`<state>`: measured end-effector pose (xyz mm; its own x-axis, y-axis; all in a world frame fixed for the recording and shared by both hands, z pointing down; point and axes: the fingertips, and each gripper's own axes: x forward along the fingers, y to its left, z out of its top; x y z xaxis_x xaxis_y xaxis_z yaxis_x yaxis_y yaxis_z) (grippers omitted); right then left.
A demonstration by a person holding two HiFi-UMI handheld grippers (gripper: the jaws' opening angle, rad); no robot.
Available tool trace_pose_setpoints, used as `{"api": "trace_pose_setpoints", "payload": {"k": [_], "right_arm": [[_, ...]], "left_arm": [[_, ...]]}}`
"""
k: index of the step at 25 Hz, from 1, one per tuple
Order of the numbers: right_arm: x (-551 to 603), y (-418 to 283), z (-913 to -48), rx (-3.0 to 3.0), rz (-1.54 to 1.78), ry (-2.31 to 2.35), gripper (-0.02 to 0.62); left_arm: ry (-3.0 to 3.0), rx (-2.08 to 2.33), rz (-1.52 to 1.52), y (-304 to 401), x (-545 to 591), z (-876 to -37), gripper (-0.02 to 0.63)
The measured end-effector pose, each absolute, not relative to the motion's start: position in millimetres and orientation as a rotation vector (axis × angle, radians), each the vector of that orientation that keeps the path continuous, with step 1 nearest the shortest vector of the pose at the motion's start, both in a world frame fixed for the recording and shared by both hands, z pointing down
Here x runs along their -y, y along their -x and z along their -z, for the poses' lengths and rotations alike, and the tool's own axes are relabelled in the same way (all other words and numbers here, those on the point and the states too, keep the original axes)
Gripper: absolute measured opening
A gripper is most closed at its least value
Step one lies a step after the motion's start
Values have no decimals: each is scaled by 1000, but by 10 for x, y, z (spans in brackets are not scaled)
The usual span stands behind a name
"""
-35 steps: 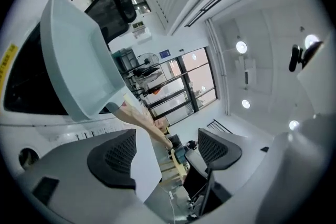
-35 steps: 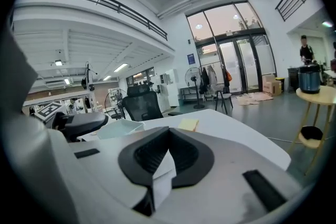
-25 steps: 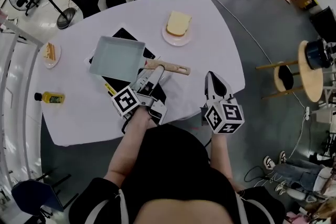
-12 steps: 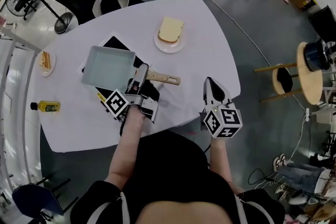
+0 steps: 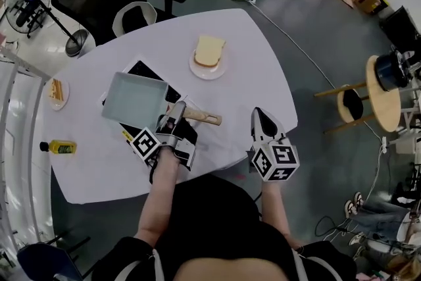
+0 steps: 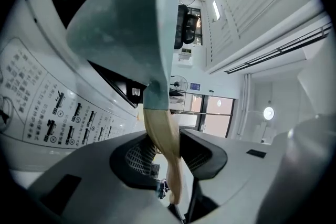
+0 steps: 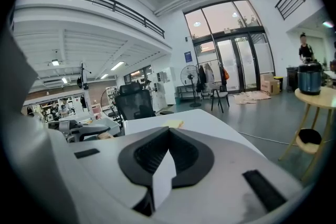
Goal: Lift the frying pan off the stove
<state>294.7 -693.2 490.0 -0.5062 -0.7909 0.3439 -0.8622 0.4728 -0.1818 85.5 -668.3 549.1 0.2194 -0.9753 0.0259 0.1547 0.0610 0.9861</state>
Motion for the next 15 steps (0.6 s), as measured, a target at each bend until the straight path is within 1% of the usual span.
{"api": "trace_pose_setpoints", "payload": {"k": [15], "right_arm": [[6541,-2833,-4768,2498,-478,-1472,3]], "left_arm": [[-1275,890,954,-853,6395,-5262,133]]}}
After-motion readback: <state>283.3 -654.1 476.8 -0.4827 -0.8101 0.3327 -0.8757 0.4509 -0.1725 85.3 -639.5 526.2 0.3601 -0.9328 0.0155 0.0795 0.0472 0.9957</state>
